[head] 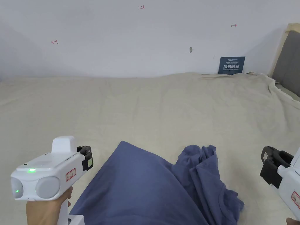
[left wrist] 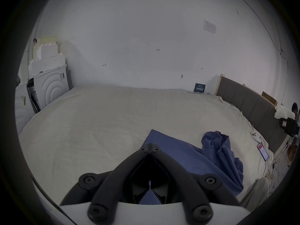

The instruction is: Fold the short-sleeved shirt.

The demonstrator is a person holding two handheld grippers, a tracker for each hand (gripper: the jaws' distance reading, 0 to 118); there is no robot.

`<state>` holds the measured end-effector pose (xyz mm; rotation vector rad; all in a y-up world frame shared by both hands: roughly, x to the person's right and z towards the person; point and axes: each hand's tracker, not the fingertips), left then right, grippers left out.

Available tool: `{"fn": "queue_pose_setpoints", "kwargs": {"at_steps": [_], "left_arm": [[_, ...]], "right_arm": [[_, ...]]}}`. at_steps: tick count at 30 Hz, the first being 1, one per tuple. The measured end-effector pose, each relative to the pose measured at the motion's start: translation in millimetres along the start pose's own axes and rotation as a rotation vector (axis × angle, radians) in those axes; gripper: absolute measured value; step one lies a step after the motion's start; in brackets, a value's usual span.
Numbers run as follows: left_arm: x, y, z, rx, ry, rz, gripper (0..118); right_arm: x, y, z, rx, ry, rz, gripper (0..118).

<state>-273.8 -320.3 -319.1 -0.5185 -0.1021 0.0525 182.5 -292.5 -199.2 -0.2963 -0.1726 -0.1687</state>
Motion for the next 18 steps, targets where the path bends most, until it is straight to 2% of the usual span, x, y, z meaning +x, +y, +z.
{"fn": "queue_pose_setpoints", "kwargs": {"at_steps": [5,6,8,10,11,12,18], "left_arm": [[-5.3,21.9,-77.9,-0.155,-0.049,0.005,0],[-6.7,26.3,-96.7,-0.199,-0.068,0.022,4],[-8.4,31.7,-130.7,-0.259,-0.094,0.053,32],[-7.2,35.3,-164.1,-0.289,-0.084,0.052,79],[-4.9,34.7,-181.0,-0.310,-0.074,0.036,90],[-1.9,35.1,-196.5,-0.340,-0.058,0.009,95],[9.8,23.0,-280.6,-0.452,-0.010,-0.080,96]], "right_arm": [[-2.1,-2.0,-28.9,-0.032,-0.009,0.001,0],[-2.4,-3.2,-35.4,-0.040,-0.010,-0.001,0],[-3.1,-5.5,-47.5,-0.057,-0.012,-0.003,0],[-3.1,-9.0,-59.6,-0.075,-0.013,-0.002,0],[-3.1,-10.7,-66.3,-0.084,-0.014,-0.004,0],[-3.2,-12.4,-72.6,-0.094,-0.015,-0.006,0],[-2.8,-25.8,-103.5,-0.141,-0.030,-0.010,0]]}}
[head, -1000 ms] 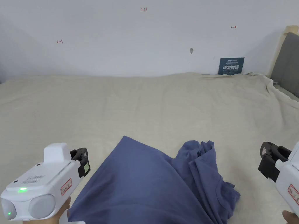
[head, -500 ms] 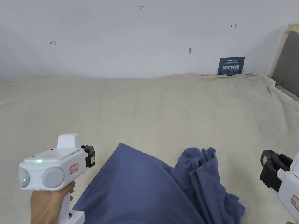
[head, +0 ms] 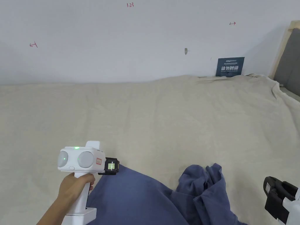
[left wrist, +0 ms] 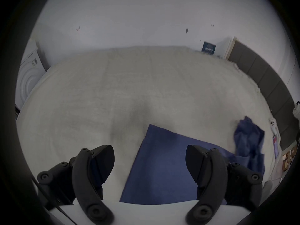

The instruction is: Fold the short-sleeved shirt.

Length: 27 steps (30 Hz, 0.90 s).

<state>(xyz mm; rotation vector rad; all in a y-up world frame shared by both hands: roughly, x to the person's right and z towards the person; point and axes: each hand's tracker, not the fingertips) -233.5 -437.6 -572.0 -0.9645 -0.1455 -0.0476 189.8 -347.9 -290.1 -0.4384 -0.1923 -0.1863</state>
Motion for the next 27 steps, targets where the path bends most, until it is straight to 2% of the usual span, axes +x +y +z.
{"fn": "queue_pose_setpoints", "kwargs": {"at_steps": [6,11,12,16,19,20,27], "left_arm": [[7.2,5.8,-47.8,-0.073,0.040,-0.030,86],[13.9,0.3,-57.6,-0.083,0.042,-0.048,70],[13.2,-0.1,-53.9,-0.078,0.029,-0.041,64],[23.6,-6.8,-43.8,-0.050,-0.014,-0.068,2],[25.8,-11.7,-37.1,-0.035,0.006,-0.086,0],[23.9,-11.4,-28.3,-0.005,-0.013,-0.040,0],[17.2,-20.0,33.5,0.085,-0.076,-0.013,0]], "right_arm": [[1.0,-11.0,-18.4,-0.049,-0.011,0.016,0],[4.0,-20.8,-23.8,-0.086,-0.015,0.006,0],[4.2,-22.1,-25.2,-0.092,-0.014,0.006,0],[5.4,-25.7,-32.2,-0.132,0.003,-0.014,0],[7.1,-25.4,-40.7,-0.163,0.012,-0.031,0],[8.4,-24.8,-44.4,-0.171,0.015,-0.036,0],[17.6,-27.0,-68.4,-0.259,0.003,-0.015,0]]}}
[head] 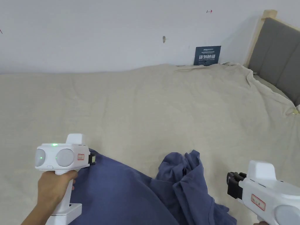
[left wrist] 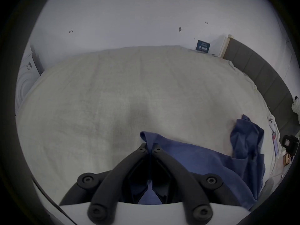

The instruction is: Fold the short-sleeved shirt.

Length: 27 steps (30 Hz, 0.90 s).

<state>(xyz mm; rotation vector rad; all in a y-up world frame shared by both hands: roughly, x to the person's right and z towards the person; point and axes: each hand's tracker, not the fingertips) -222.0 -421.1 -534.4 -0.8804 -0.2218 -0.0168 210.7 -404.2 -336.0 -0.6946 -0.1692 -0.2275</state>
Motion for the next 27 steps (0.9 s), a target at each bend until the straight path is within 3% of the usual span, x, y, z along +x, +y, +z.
{"fn": "queue_pose_setpoints", "kwargs": {"at_steps": [3,4,7,10,18,19,21,22,27], "left_arm": [[0.0,-2.7,21.2,0.016,-0.009,0.001,0],[0.0,-4.1,25.8,0.019,-0.010,0.000,0],[-0.4,-7.3,38.0,0.028,-0.012,-0.006,0],[0.5,-9.9,47.0,0.032,-0.007,-0.008,0],[-7.6,-15.4,50.6,0.032,0.003,0.003,0],[-8.2,-16.4,50.8,0.030,0.005,0.004,0],[-8.9,-19.1,51.8,0.030,0.008,0.006,0],[-9.7,-19.7,51.4,0.029,0.009,0.008,0],[-12.7,-26.9,53.2,0.026,0.012,0.027,0]], "right_arm": [[4.7,-3.6,-13.7,-0.079,-0.018,0.021,3],[6.0,-5.5,-17.1,-0.089,-0.025,0.027,19],[9.6,-14.3,-32.2,-0.182,-0.035,0.047,93],[11.7,-28.8,-42.3,-0.217,-0.051,0.051,101],[13.2,-62.3,-49.0,-0.315,-0.075,0.052,99],[12.7,-64.6,-50.0,-0.329,-0.077,0.051,94],[14.8,-69.2,-50.7,-0.331,-0.064,0.057,61],[13.4,-70.9,-51.2,-0.329,-0.064,0.063,34],[4.3,-77.1,-46.7,-0.348,-0.033,0.065,6]]}}
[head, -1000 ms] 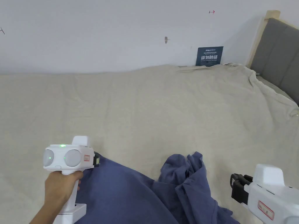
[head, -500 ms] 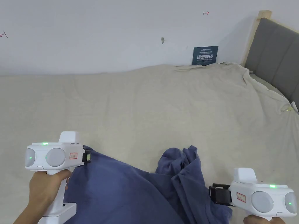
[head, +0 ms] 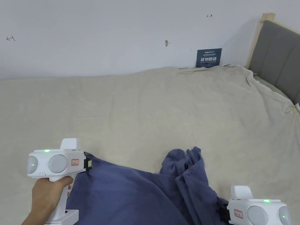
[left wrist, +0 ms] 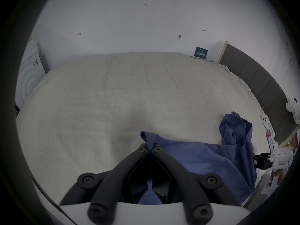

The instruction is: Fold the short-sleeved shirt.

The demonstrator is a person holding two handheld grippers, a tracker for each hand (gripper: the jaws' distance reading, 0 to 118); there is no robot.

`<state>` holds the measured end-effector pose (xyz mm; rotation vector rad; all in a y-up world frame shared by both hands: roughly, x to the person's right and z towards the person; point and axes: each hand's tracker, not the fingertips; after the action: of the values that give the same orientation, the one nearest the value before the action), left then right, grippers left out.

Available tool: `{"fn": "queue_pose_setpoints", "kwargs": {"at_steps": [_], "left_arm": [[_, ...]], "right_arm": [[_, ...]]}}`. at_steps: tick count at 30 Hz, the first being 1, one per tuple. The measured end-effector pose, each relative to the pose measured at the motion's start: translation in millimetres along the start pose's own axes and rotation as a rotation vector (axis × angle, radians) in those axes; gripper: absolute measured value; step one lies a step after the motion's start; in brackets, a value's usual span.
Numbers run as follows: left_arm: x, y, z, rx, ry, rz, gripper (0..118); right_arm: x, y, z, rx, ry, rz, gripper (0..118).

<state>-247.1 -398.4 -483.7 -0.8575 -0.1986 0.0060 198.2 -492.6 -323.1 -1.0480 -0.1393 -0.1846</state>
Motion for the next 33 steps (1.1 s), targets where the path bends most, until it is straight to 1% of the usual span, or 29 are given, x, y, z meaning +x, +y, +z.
{"fn": "queue_pose_setpoints", "kwargs": {"at_steps": [1,4,5,7,8,10,13,17,20,25,27,30,33], "left_arm": [[-0.9,-1.3,0.3,-0.001,0.001,0.004,0],[-4.8,-5.7,1.7,-0.004,0.008,0.010,0],[-6.3,-6.7,3.5,-0.002,0.011,0.014,0],[-9.5,-8.5,8.3,0.008,0.015,0.024,0],[-11.5,-8.9,11.3,0.014,0.015,0.030,0],[-15.8,-8.4,18.3,0.029,0.018,0.047,0],[-23.6,-8.0,33.3,0.052,0.015,0.077,0],[-36.4,-3.5,57.3,0.100,0.022,0.103,0],[-43.8,6.0,78.7,0.142,0.033,0.122,0],[-59.9,32.9,112.9,0.224,0.058,0.142,0],[-65.0,46.0,128.3,0.260,0.067,0.150,0],[-71.5,67.7,150.4,0.308,0.083,0.146,0],[-77.9,90.1,171.3,0.366,0.113,0.134,0]], "right_arm": [[-0.7,-0.4,2.6,-0.002,0.021,-0.008,5],[-2.1,-2.5,15.2,0.025,0.019,-0.001,4],[6.4,-0.4,15.4,0.051,0.021,-0.011,4],[12.2,2.5,30.9,0.110,0.048,-0.050,4],[13.9,4.5,40.5,0.144,0.057,-0.056,4],[11.9,10.1,65.2,0.207,0.069,-0.053,4],[17.1,26.0,91.0,0.300,0.113,-0.070,4],[18.3,53.8,125.6,0.405,0.128,-0.071,4],[19.3,75.2,147.9,0.466,0.151,-0.075,4],[14.7,115.7,177.3,0.563,0.158,-0.057,4],[14.3,132.5,190.6,0.605,0.169,-0.062,4],[11.4,159.7,210.7,0.669,0.171,-0.065,4],[9.7,187.6,228.2,0.722,0.163,-0.047,4]]}}
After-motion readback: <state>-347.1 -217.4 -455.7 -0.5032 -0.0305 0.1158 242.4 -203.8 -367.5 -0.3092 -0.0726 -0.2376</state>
